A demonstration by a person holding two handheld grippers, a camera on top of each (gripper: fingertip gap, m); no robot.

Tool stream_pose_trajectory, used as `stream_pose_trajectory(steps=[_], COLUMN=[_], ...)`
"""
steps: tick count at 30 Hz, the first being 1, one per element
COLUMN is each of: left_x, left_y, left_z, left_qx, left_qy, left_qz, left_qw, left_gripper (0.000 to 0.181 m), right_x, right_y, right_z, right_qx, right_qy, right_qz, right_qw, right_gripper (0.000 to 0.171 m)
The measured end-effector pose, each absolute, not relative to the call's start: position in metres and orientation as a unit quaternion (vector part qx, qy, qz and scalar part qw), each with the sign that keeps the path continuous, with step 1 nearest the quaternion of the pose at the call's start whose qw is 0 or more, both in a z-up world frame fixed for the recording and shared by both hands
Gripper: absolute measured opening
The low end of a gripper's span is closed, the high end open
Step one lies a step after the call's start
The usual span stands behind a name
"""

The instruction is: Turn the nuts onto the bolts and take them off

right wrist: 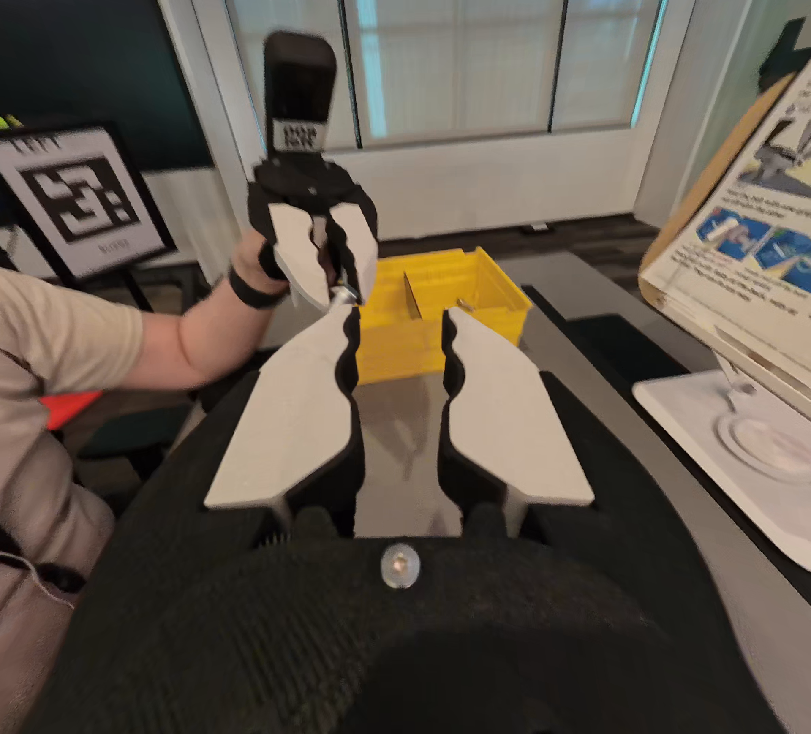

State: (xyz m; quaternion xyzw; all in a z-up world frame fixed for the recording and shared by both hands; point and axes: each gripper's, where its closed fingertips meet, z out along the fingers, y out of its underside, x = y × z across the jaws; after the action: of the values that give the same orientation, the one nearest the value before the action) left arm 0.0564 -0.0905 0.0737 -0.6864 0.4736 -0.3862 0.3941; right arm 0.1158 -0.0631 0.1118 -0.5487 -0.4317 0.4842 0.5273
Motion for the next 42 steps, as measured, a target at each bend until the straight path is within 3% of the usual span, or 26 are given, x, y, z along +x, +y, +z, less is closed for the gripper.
stream_pose_trajectory(steps=[8,14,22,27,30,42], left_x=[0.074,0.064,0.063,0.069,0.072,0.080], left_y=[-0.099,-0.090,-0.091,-0.096,-0.096,-0.105], left_z=[0.120,0.119,0.128,0.127,0.125,0.129], left_qx=[-0.630,-0.624,-0.616,-0.613,-0.613,-0.587], left_qy=[0.476,0.454,0.434,0.435,0.432,0.406], left_qz=[-0.429,-0.443,-0.460,-0.473,-0.478,-0.574], left_qw=[0.439,0.457,0.471,0.460,0.457,0.402], left_gripper=[0.017,0.017,0.017,0.017,0.016,0.016], right_x=[0.114,0.090,0.082,0.076,0.075,0.080], right_y=[-0.089,-0.106,-0.105,-0.104,-0.106,-0.110], right_z=[0.146,0.142,0.147,0.145,0.143,0.151], right_qx=[-0.489,-0.421,-0.404,-0.406,-0.406,-0.388], right_qy=[-0.405,-0.469,-0.467,-0.472,-0.479,-0.472], right_qz=[0.558,0.466,0.329,0.291,0.304,0.295], right_qw=[0.535,0.622,0.715,0.727,0.716,0.735], right_gripper=[0.041,0.042,0.030,0.025,0.010,0.020])
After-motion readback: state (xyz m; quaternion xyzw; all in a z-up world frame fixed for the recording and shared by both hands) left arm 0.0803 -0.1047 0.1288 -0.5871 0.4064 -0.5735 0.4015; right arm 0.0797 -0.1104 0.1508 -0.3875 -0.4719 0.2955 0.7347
